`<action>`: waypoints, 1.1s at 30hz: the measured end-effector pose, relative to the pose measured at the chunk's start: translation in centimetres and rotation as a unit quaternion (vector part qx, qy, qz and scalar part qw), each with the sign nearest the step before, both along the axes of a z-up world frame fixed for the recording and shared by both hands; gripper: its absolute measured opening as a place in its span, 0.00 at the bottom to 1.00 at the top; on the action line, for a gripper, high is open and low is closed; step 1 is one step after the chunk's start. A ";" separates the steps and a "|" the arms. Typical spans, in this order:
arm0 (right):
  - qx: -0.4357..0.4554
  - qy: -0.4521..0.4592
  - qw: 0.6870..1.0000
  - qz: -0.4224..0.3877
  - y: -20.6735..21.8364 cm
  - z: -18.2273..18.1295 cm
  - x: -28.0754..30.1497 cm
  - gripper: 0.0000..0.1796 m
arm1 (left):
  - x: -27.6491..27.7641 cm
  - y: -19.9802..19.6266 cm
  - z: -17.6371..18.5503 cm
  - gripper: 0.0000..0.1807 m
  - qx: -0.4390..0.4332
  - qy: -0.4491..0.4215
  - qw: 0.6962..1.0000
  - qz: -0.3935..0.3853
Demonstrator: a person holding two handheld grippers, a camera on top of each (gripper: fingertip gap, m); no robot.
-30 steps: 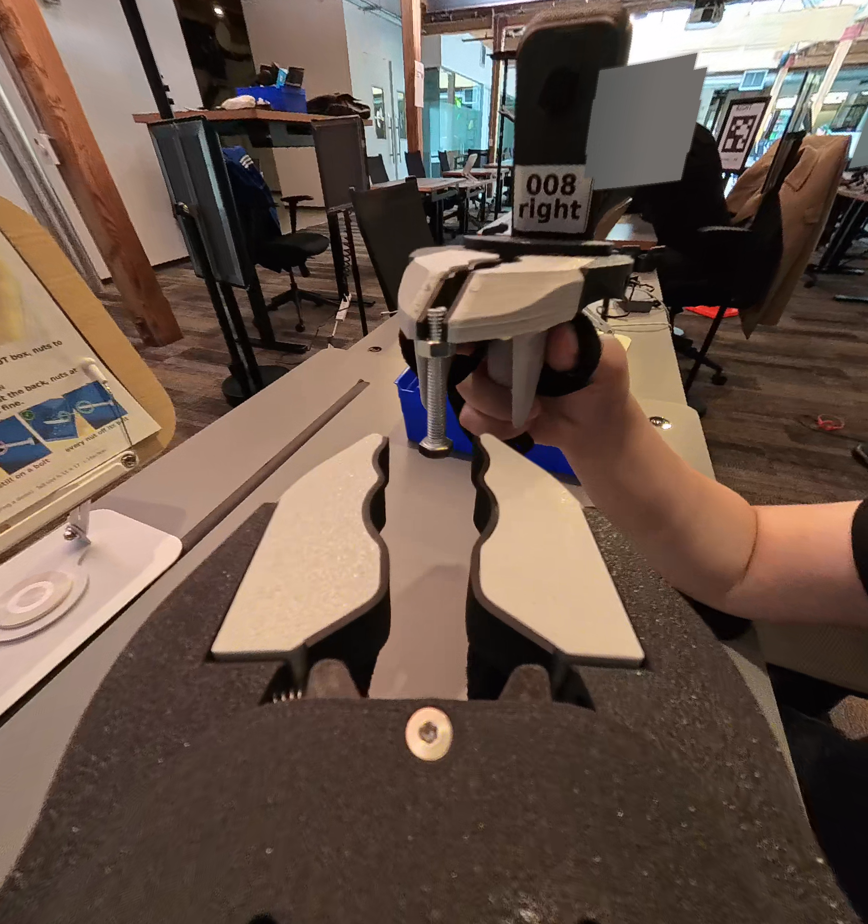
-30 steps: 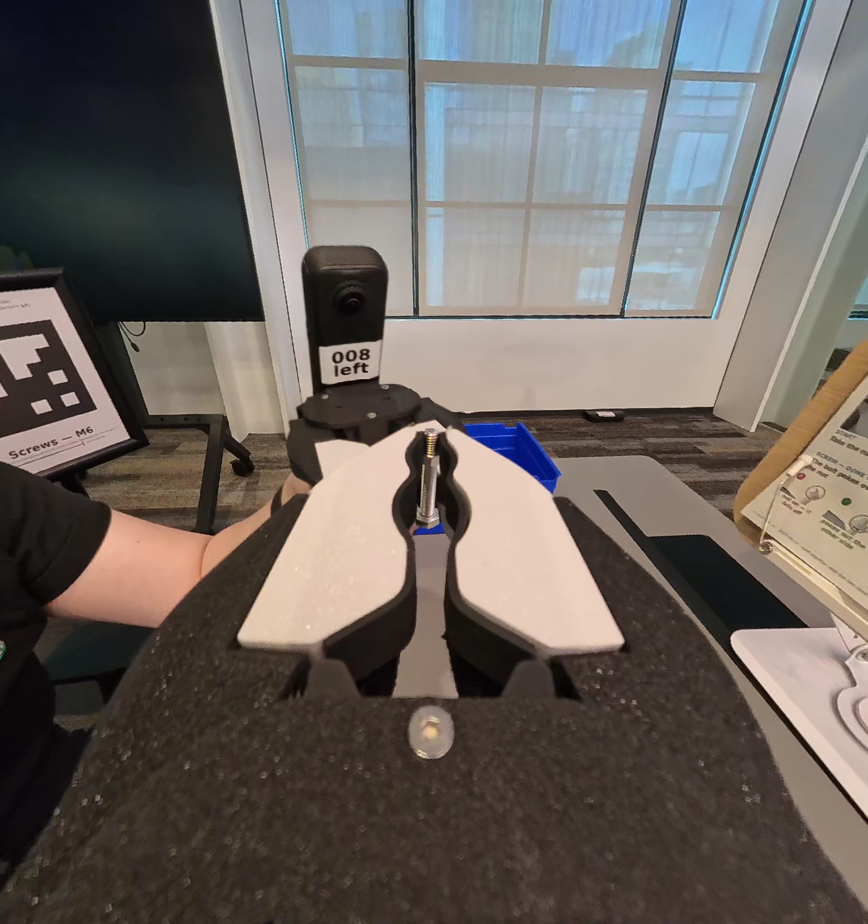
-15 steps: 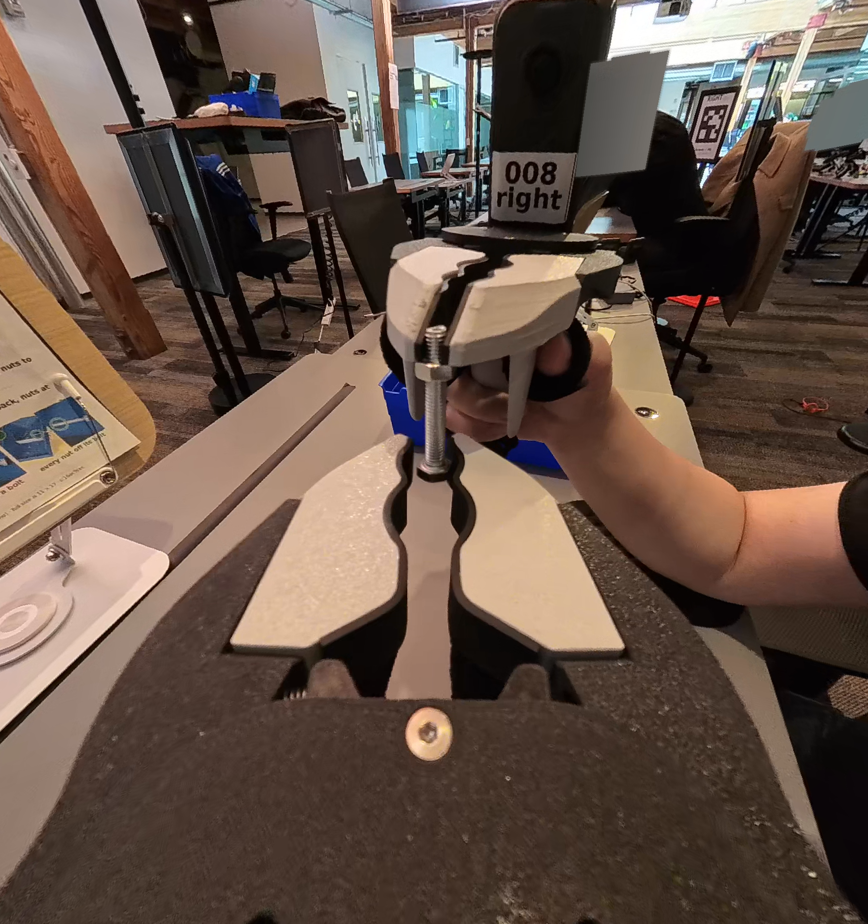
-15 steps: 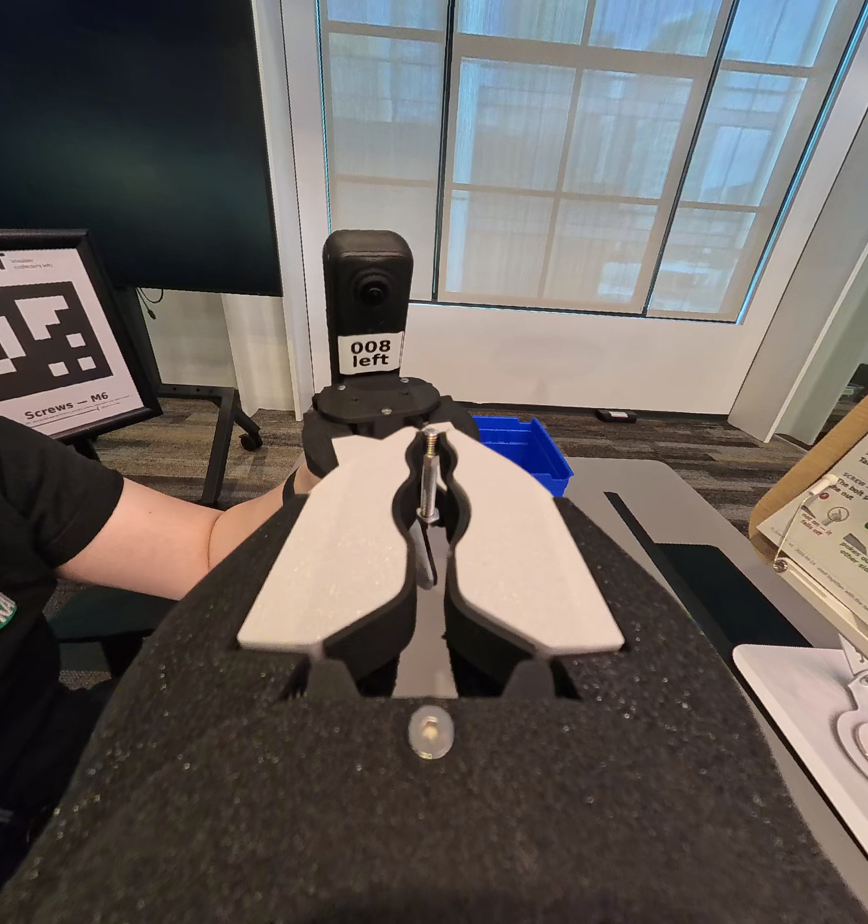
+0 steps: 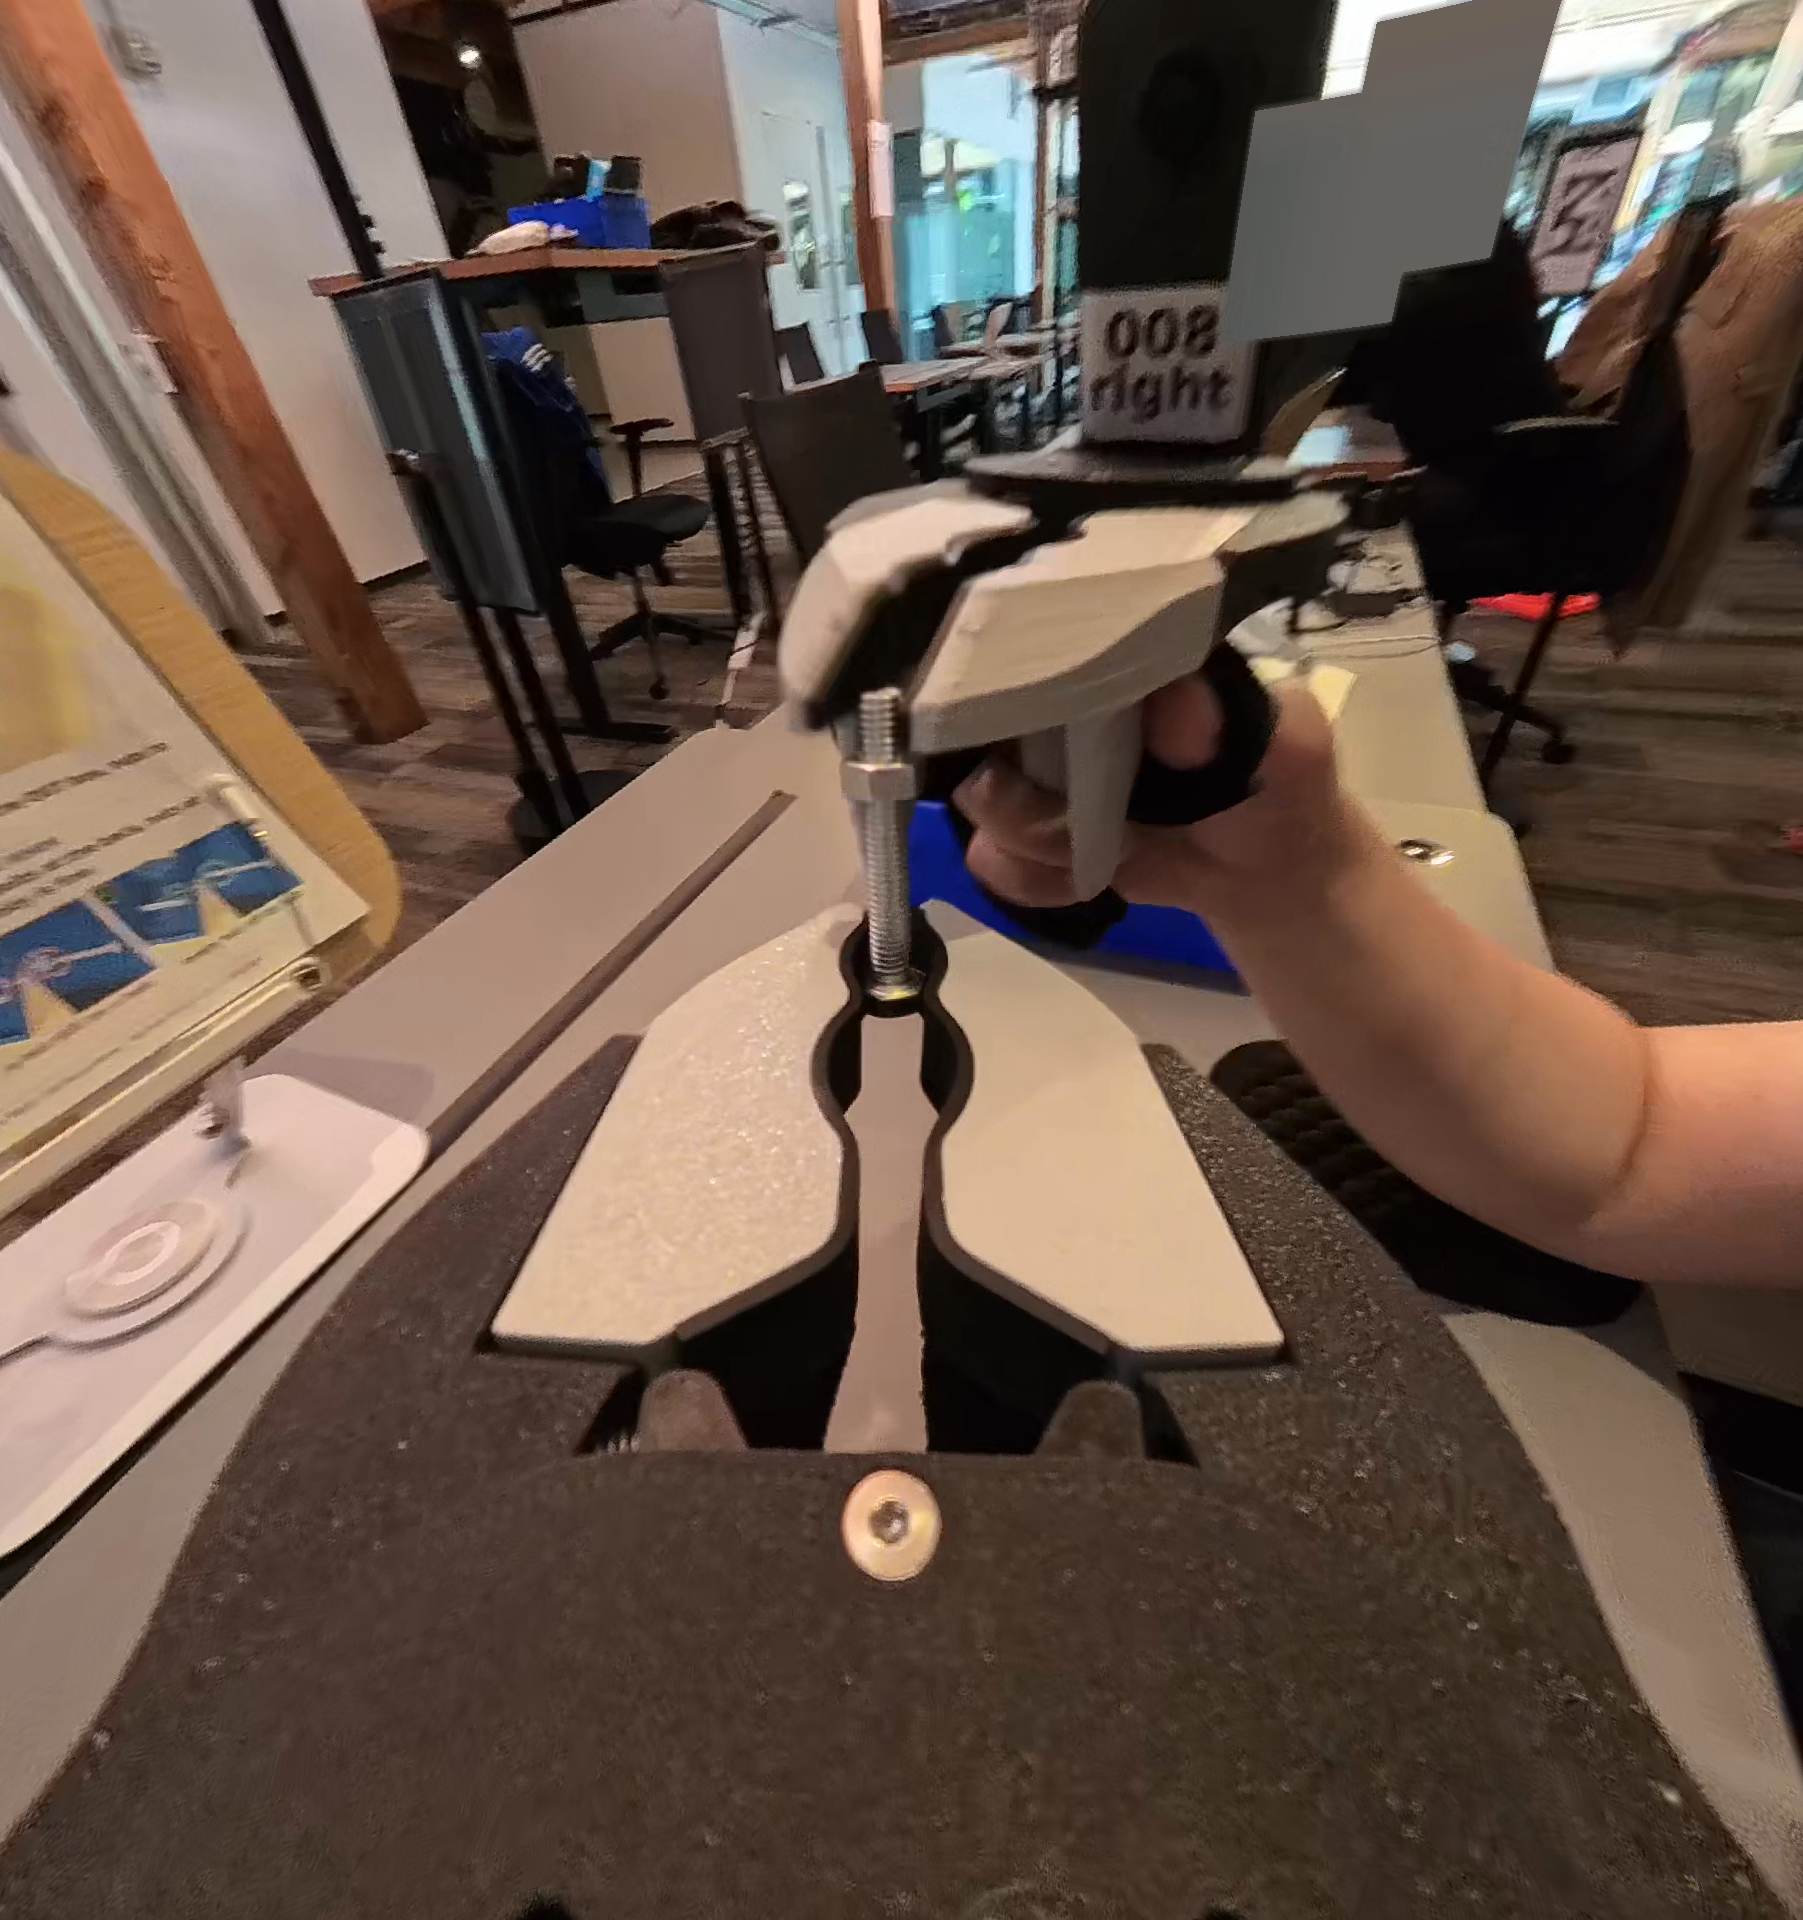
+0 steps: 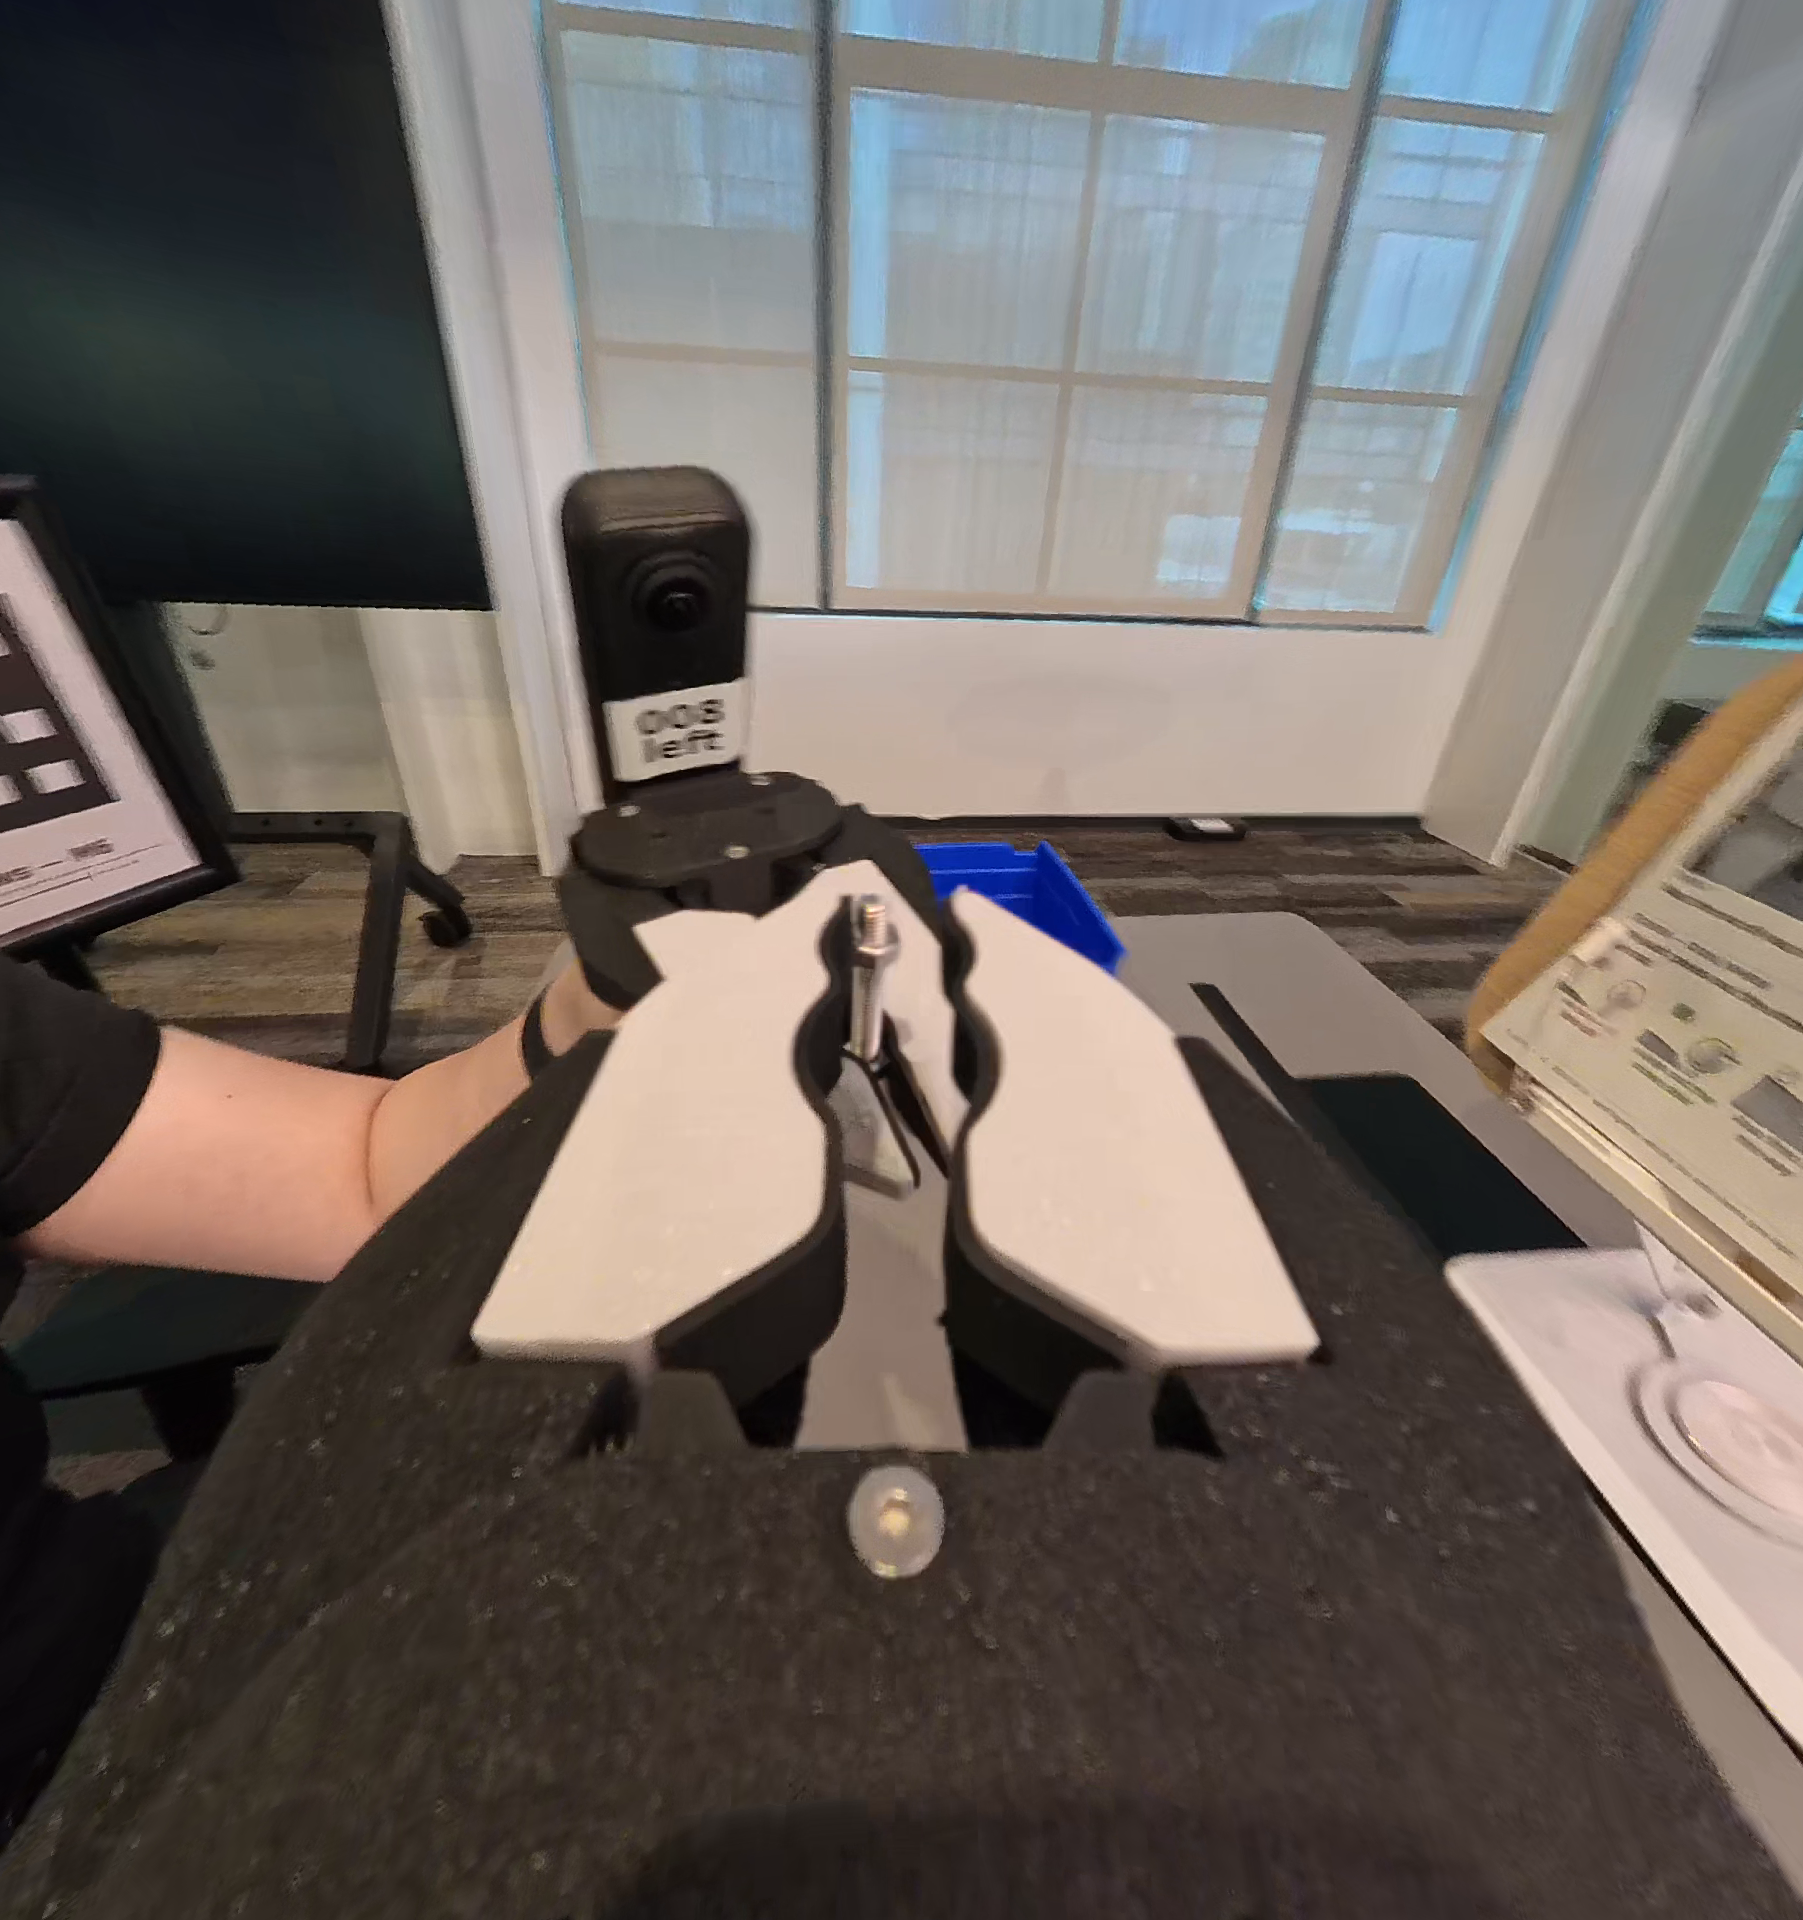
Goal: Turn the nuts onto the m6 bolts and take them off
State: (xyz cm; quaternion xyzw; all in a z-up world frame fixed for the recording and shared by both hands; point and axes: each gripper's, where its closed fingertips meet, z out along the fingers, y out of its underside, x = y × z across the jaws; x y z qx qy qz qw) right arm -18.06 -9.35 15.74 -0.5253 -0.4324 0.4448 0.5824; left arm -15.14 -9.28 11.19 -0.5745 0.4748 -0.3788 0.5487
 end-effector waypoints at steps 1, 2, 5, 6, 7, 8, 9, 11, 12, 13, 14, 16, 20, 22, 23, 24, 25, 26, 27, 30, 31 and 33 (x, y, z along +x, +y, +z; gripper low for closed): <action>-0.010 -0.010 1.000 -0.027 0.6 -0.1 0.4 0.14 | -0.1 0.6 -0.4 0.03 0.009 0.014 1.000 0.021; -0.023 -0.026 0.998 -0.051 1.0 -0.3 0.9 0.19 | -0.3 1.5 -0.9 0.03 0.022 0.032 0.998 0.050; -0.092 -0.094 0.983 -0.125 2.0 -2.2 2.5 0.20 | -0.9 4.0 -2.8 0.03 0.064 0.102 0.983 0.137; -0.113 -0.121 0.975 -0.149 2.3 -3.1 3.1 0.20 | -0.8 4.4 -3.6 0.03 0.075 0.126 0.978 0.152; -0.131 -0.143 0.966 -0.169 2.5 -4.0 3.5 0.20 | -0.6 4.7 -4.3 0.03 0.082 0.144 0.973 0.161; -0.145 -0.156 0.960 -0.182 2.8 -4.6 3.8 0.19 | -0.3 5.0 -4.9 0.03 0.086 0.157 0.970 0.166; -0.156 -0.164 0.955 -0.193 3.1 -5.1 4.0 0.18 | 0.0 5.2 -5.5 0.03 0.090 0.168 0.967 0.171; -0.182 -0.188 0.942 -0.209 3.8 -6.6 4.2 0.18 | 0.4 5.6 -6.7 0.03 0.100 0.194 0.959 0.183; -0.193 -0.199 0.938 -0.210 4.1 -7.3 4.2 0.18 | 0.4 5.9 -7.2 0.03 0.109 0.208 0.953 0.193; -0.205 -0.206 0.934 -0.207 4.2 -7.9 4.1 0.18 | 0.4 6.2 -7.6 0.03 0.119 0.220 0.947 0.201; -0.215 -0.209 0.933 -0.199 4.3 -8.3 3.9 0.18 | 0.5 6.3 -7.9 0.03 0.126 0.230 0.943 0.205; -0.225 -0.215 0.932 -0.188 4.3 -8.8 3.5 0.16 | 0.7 6.2 -8.2 0.03 0.128 0.235 0.942 0.202; -0.220 -0.243 0.931 -0.160 3.8 -9.6 3.3 0.05 | 1.1 5.7 -8.0 0.03 0.112 0.223 0.951 0.183; -0.202 -0.246 0.937 -0.140 3.3 -9.2 3.2 0.05 | 1.2 5.1 -7.8 0.03 0.105 0.218 0.956 0.165; -0.188 -0.255 0.940 -0.122 2.8 -9.2 3.2 0.05 | 1.3 4.5 -7.8 0.03 0.100 0.218 0.960 0.145; -0.172 -0.267 0.943 -0.102 2.3 -9.2 3.3 0.05 | 1.4 3.9 -7.8 0.03 0.093 0.219 0.963 0.125; -0.148 -0.279 0.946 -0.078 1.6 -9.1 3.4 0.05 | 1.5 3.2 -7.8 0.03 0.080 0.218 0.967 0.101; -0.112 -0.293 0.948 -0.048 0.9 -9.2 3.4 0.05 | 1.7 2.2 -8.0 0.03 0.060 0.220 0.971 0.066; -0.068 -0.306 0.950 -0.016 0.0 -9.2 3.5 0.05 | 1.8 1.0 -8.2 0.03 0.039 0.222 0.974 0.027; 0.043 -0.302 0.950 0.063 -2.3 -9.2 3.6 0.05 | 2.1 -2.2 -8.2 0.03 -0.008 0.210 0.975 -0.075; 0.047 -0.292 0.952 0.075 -2.7 -8.9 3.6 0.05 | 2.2 -2.7 -7.9 0.03 -0.016 0.200 0.975 -0.092; 0.022 -0.269 0.960 0.071 -2.5 -8.2 3.7 0.06 | 2.4 -2.6 -7.4 0.03 -0.018 0.186 0.979 -0.085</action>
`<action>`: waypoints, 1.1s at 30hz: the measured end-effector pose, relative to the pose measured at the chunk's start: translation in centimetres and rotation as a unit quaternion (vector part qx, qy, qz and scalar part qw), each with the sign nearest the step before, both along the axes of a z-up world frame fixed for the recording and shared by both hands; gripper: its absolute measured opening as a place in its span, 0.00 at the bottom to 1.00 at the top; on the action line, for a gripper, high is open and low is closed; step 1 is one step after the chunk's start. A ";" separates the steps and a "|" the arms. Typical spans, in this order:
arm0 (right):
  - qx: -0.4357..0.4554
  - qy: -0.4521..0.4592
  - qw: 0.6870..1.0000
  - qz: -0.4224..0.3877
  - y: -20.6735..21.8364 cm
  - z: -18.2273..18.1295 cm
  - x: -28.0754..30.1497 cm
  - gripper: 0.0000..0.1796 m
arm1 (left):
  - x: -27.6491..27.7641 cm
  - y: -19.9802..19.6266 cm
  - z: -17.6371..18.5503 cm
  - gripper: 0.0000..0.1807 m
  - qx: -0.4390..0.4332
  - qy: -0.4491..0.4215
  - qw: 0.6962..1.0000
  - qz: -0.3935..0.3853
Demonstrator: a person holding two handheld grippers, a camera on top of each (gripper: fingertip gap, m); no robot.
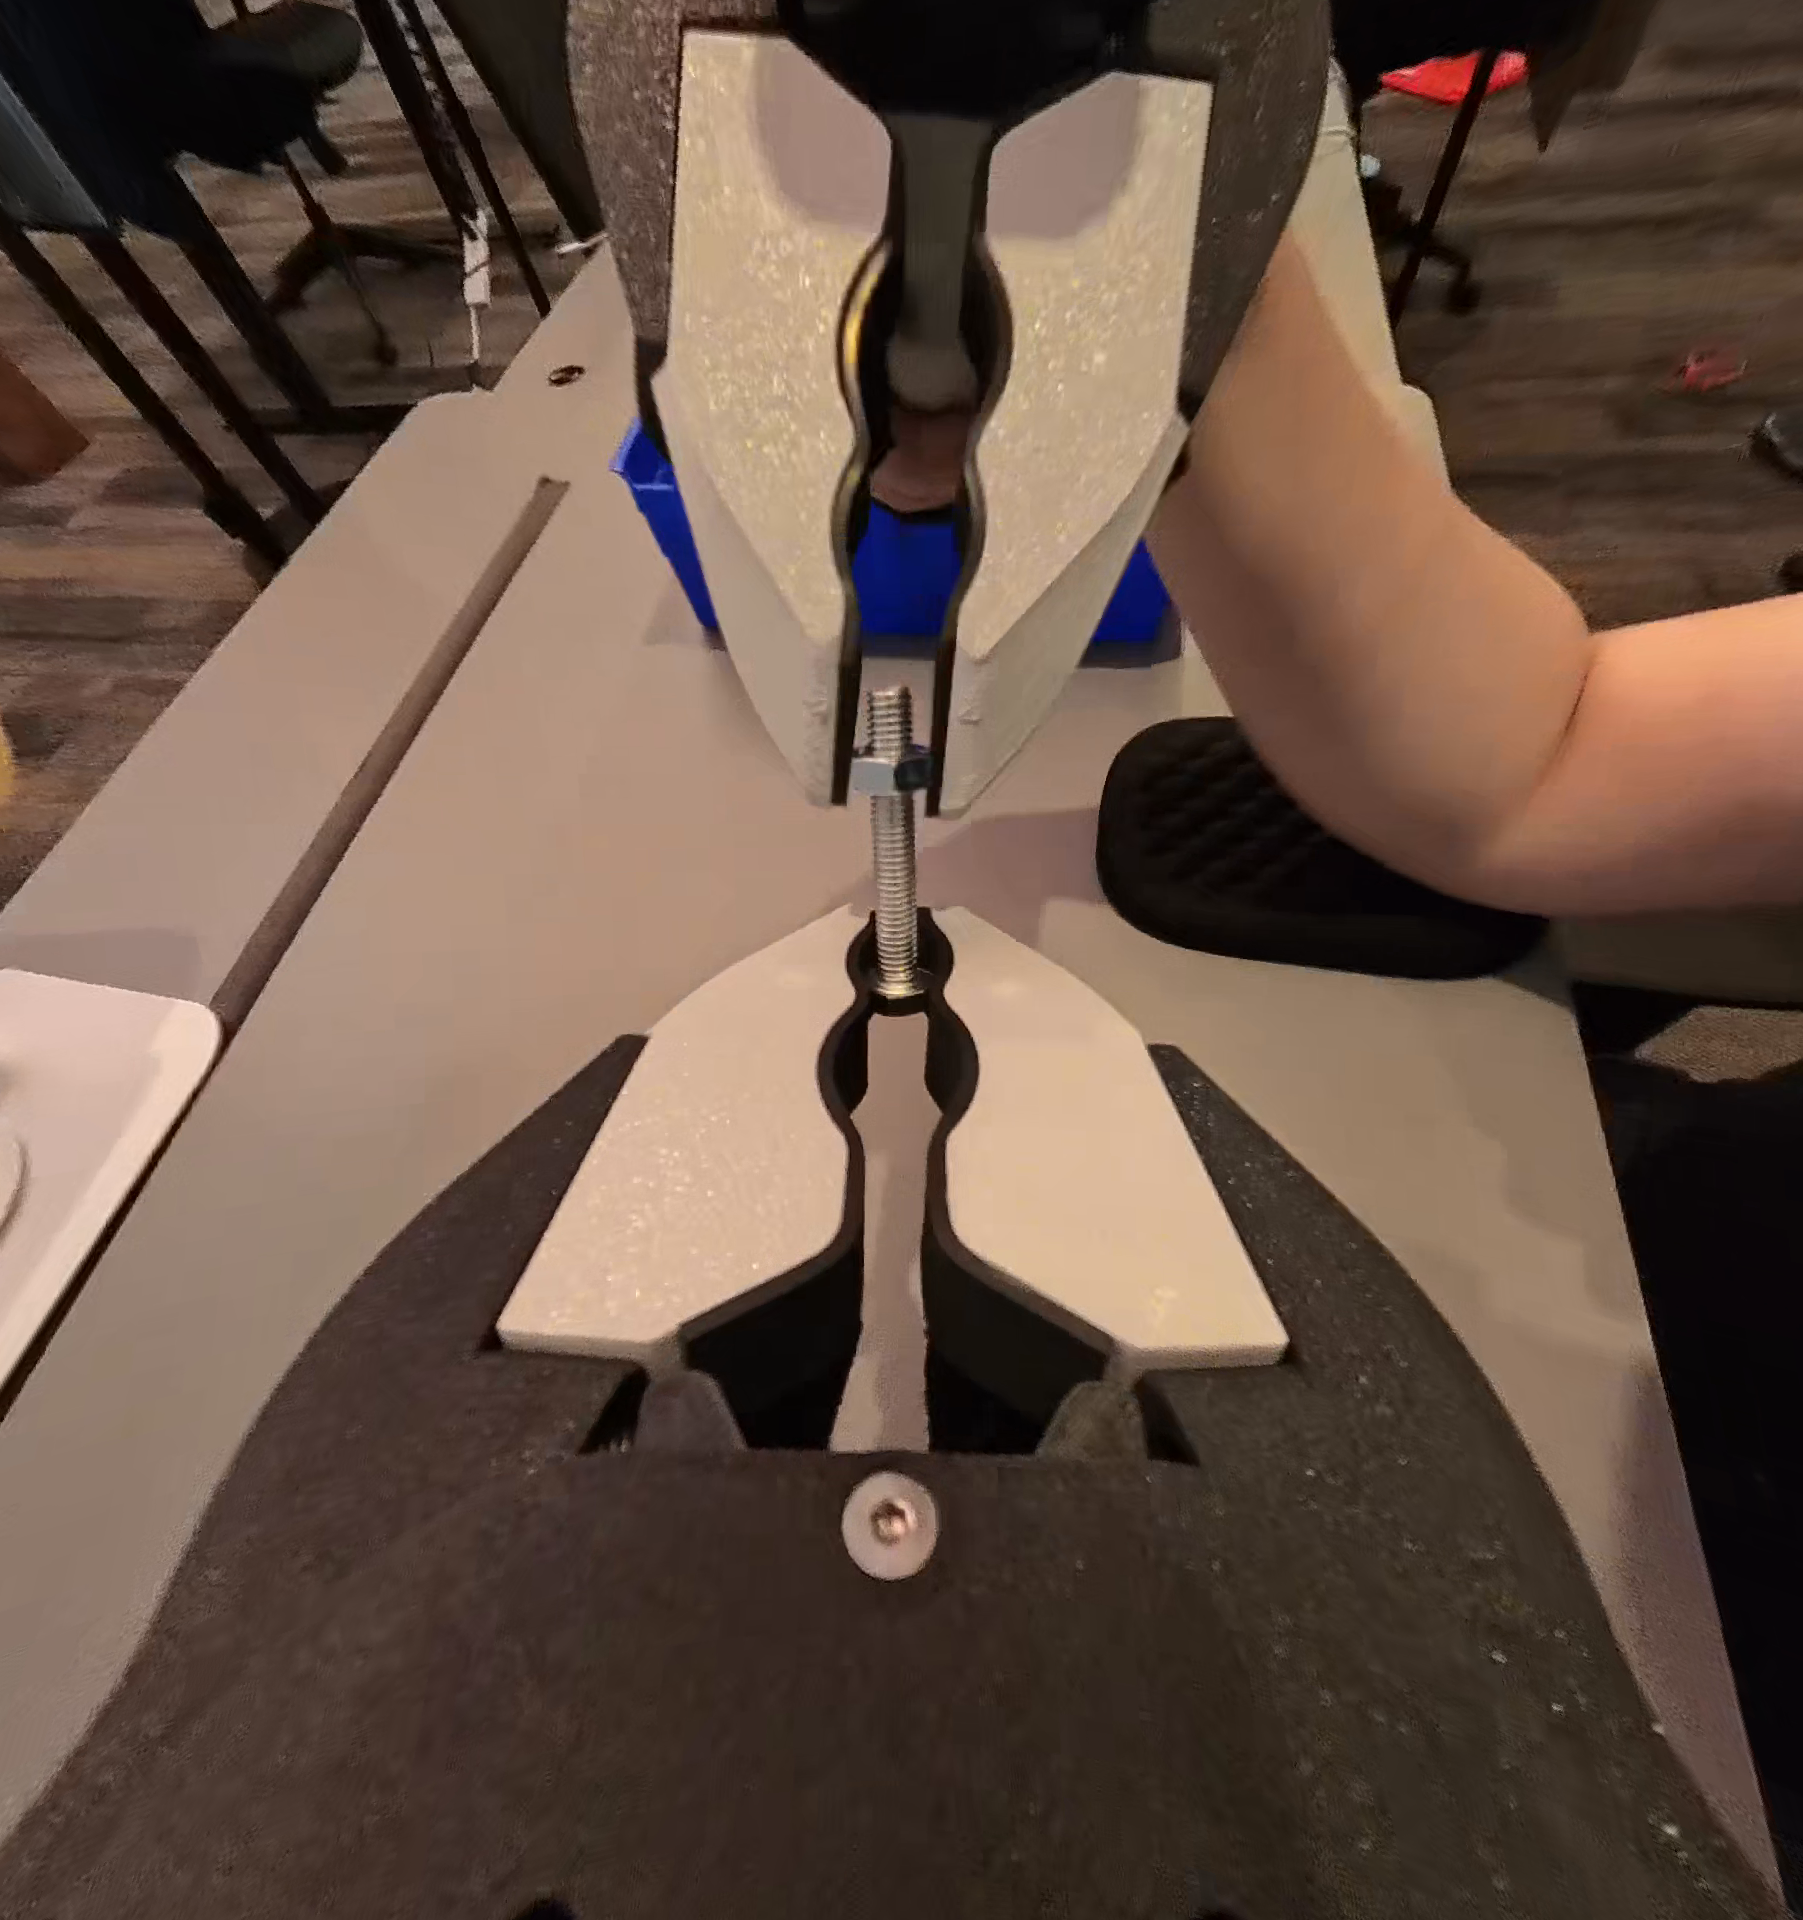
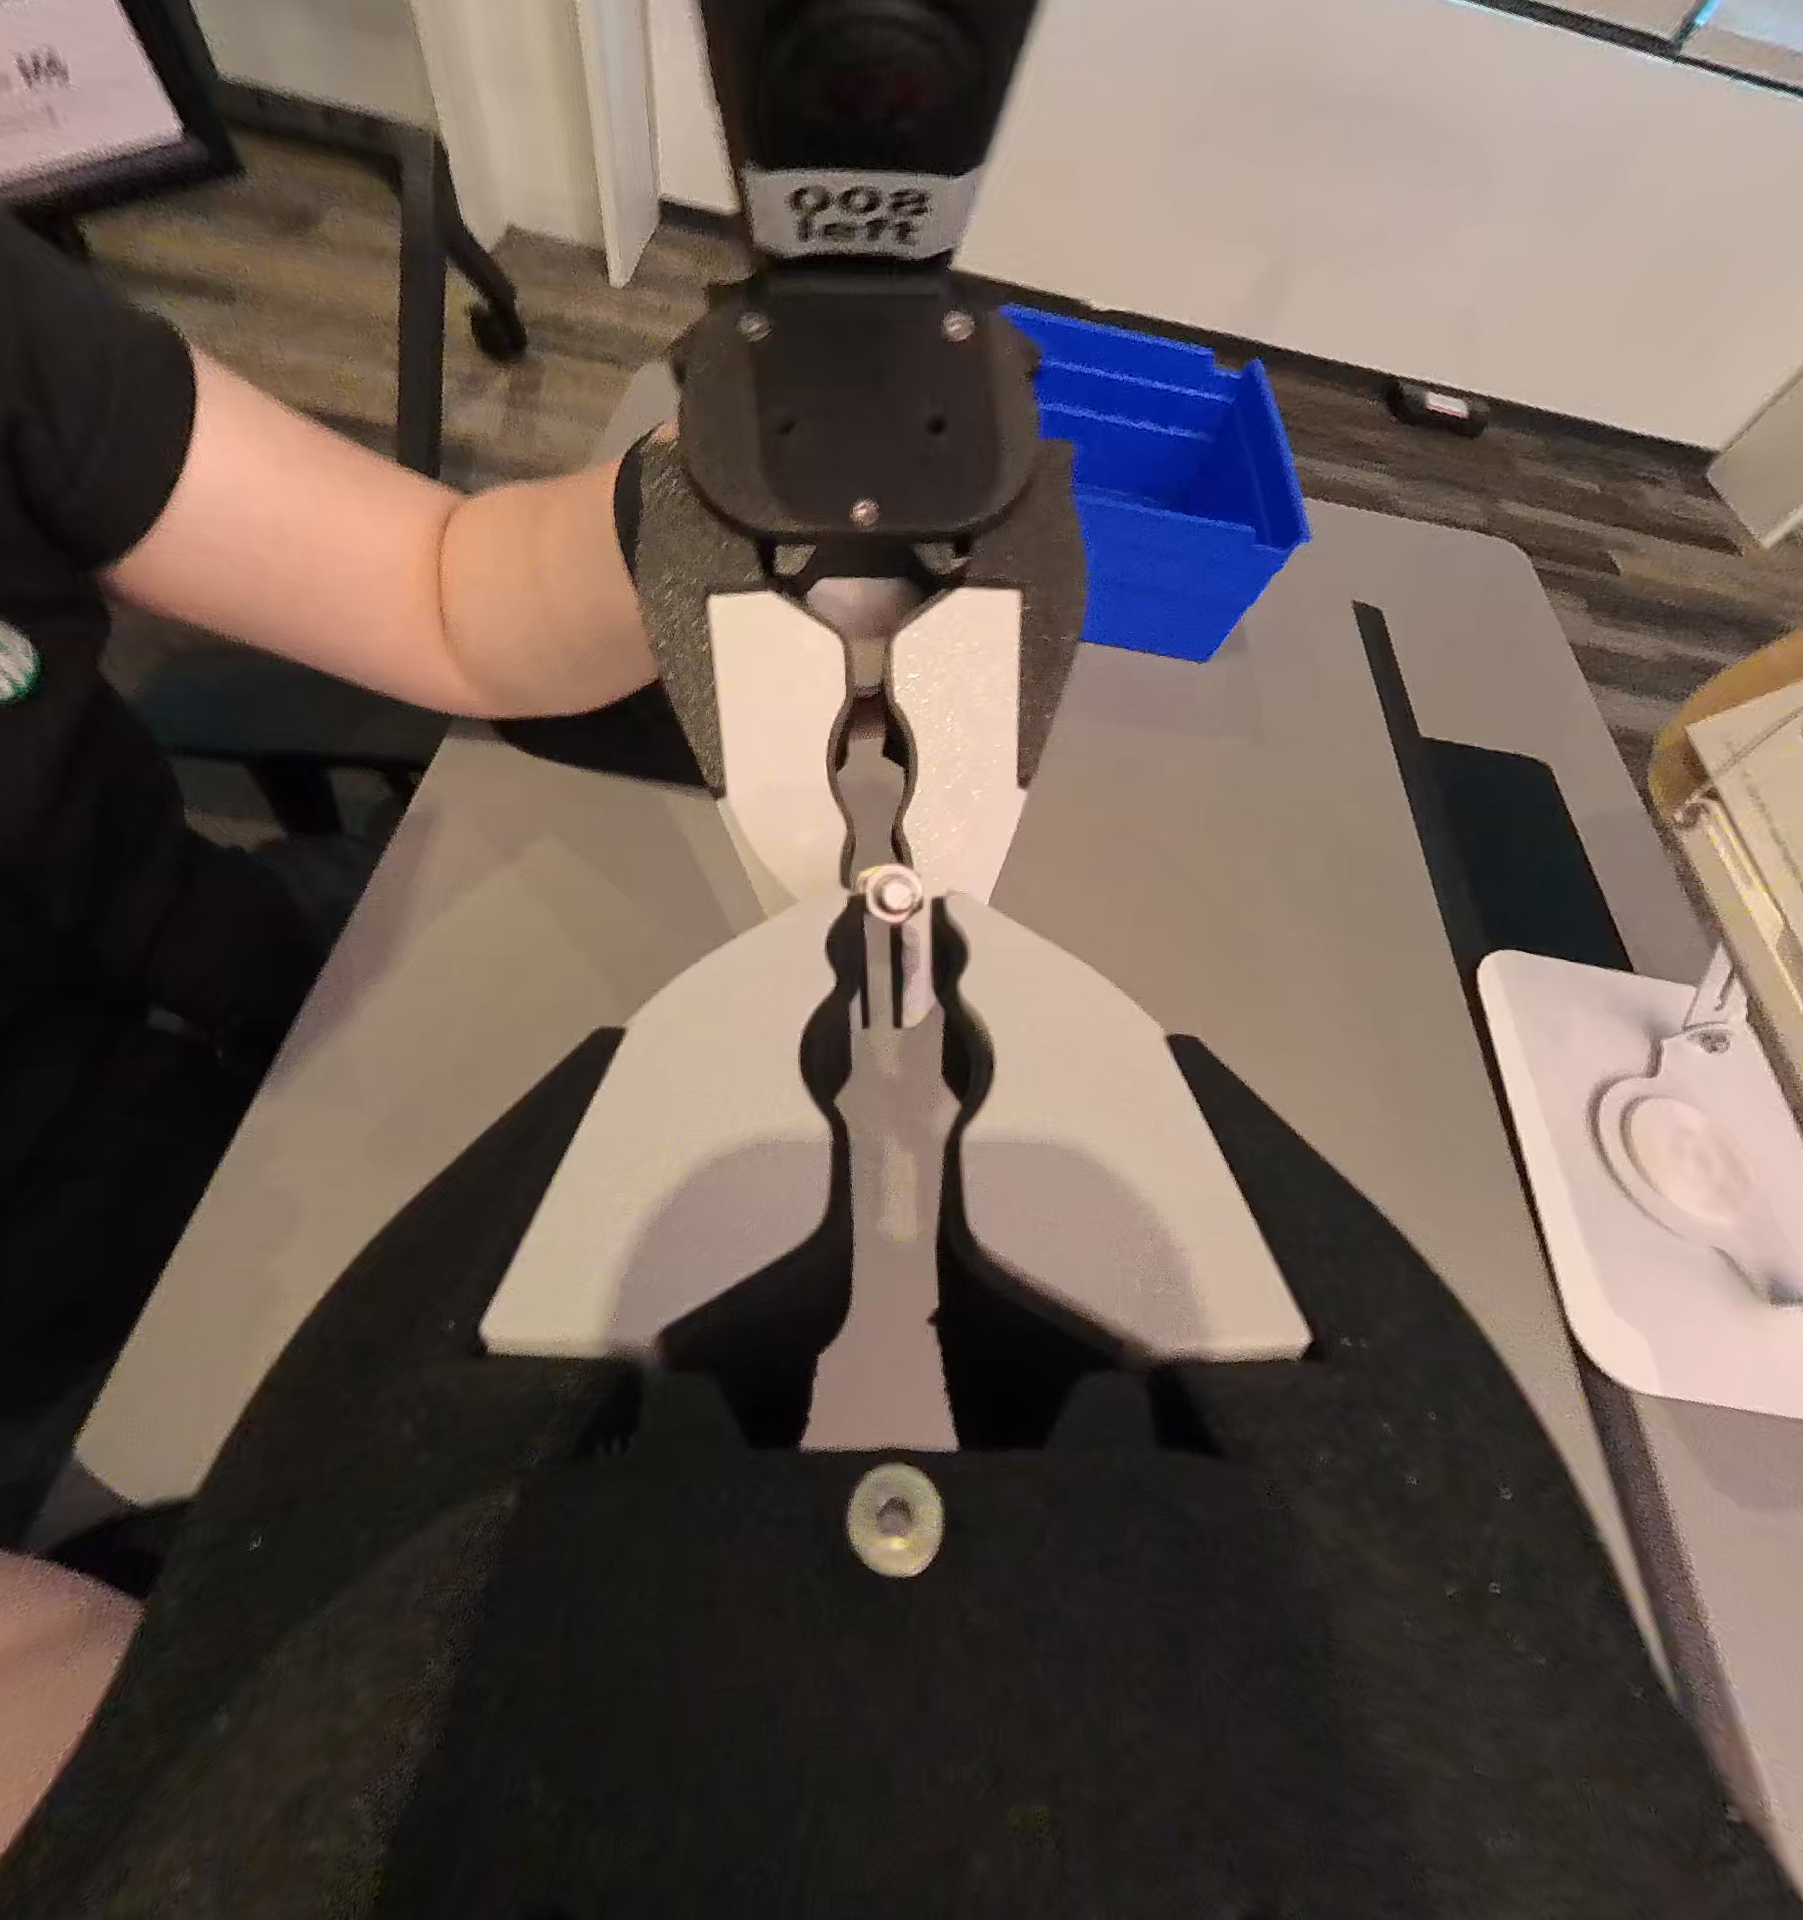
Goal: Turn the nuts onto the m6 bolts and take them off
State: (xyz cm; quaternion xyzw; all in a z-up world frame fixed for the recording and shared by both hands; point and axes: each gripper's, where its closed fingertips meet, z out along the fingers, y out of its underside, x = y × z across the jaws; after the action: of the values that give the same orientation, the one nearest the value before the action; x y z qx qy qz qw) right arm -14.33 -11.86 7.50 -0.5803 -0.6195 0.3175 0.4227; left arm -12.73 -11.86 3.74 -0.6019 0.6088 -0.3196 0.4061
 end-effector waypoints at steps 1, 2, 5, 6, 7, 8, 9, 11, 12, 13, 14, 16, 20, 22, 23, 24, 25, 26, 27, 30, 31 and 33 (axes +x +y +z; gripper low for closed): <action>-0.013 0.008 1.000 -0.017 0.4 0.3 0.1 0.10 | -0.1 0.5 0.0 0.03 0.010 0.004 1.000 0.014; -0.026 0.017 0.999 -0.036 0.9 0.6 0.1 0.15 | -0.2 1.0 -0.1 0.03 0.026 0.009 0.999 0.030; -0.088 0.029 0.988 -0.123 2.7 1.0 0.2 0.16 | -0.4 2.5 -0.2 0.03 0.052 0.015 0.996 0.075; -0.120 0.031 0.979 -0.163 3.5 0.8 0.3 0.16 | -0.6 3.0 -0.2 0.03 0.059 0.017 0.994 0.092; -0.148 0.033 0.969 -0.193 3.9 0.6 0.4 0.17 | -0.7 3.6 -0.2 0.03 0.071 0.023 0.991 0.110; -0.170 0.034 0.965 -0.199 3.8 0.4 0.1 0.18 | -0.9 4.0 -0.3 0.03 0.083 0.030 0.988 0.125; -0.184 0.034 0.962 -0.198 3.6 0.4 -0.1 0.18 | -1.1 4.4 -0.4 0.03 0.092 0.035 0.986 0.136; -0.179 0.024 0.959 -0.219 3.8 0.2 0.1 0.19 | -1.3 4.9 -0.4 0.03 0.101 0.039 0.982 0.154; -0.168 0.023 0.958 -0.233 4.0 0.3 0.3 0.19 | -1.3 5.0 -0.3 0.03 0.103 0.038 0.981 0.161; -0.160 0.031 0.956 -0.245 4.3 0.6 0.4 0.19 | -1.4 5.2 -0.1 0.03 0.104 0.033 0.980 0.167; -0.157 0.044 0.954 -0.252 4.5 1.0 0.4 0.19 | -1.4 5.3 0.0 0.03 0.101 0.028 0.980 0.171; -0.150 0.062 0.953 -0.257 4.8 1.6 0.1 0.19 | -1.4 5.4 0.3 0.03 0.094 0.018 0.980 0.176; -0.142 0.027 0.954 -0.263 5.1 0.4 -0.1 0.19 | -1.6 5.5 0.7 0.03 0.089 0.006 0.980 0.179; -0.138 0.002 0.950 -0.280 5.3 -0.3 0.8 0.17 | -1.8 5.5 1.0 0.03 0.088 -0.001 0.979 0.181; -0.137 -0.002 0.948 -0.287 5.4 -0.3 1.1 0.17 | -1.8 5.5 1.1 0.03 0.085 -0.002 0.980 0.181; -0.137 0.003 0.949 -0.283 5.3 -0.2 1.1 0.17 | -1.9 5.5 1.1 0.03 0.084 -0.002 0.980 0.181; -0.140 0.012 0.953 -0.268 5.0 0.2 0.8 0.17 | -1.9 5.5 1.0 0.03 0.085 0.001 0.980 0.182; -0.143 0.022 0.956 -0.255 4.6 0.5 0.4 0.17 | -2.0 5.6 0.9 0.03 0.090 0.006 0.979 0.185; -0.141 0.025 0.957 -0.253 4.4 0.7 0.1 0.17 | -2.0 5.7 0.7 0.03 0.097 0.015 0.978 0.186; -0.129 0.001 0.949 -0.287 4.9 0.1 0.3 0.19 | -1.7 5.6 -0.2 0.03 0.116 0.042 0.975 0.183; -0.135 -0.003 0.947 -0.290 4.9 -0.1 0.4 0.19 | -1.6 5.6 -0.4 0.03 0.121 0.050 0.975 0.181; -0.149 -0.017 0.942 -0.300 5.1 -0.8 0.9 0.19 | -1.6 5.7 -0.7 0.03 0.132 0.059 0.972 0.184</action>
State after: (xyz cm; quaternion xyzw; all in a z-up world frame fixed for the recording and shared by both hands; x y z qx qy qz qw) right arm -13.44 -6.78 6.70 -0.8009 -0.3690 0.2545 0.3970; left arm -14.31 -6.19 3.08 -0.6626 0.5470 -0.1206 0.4972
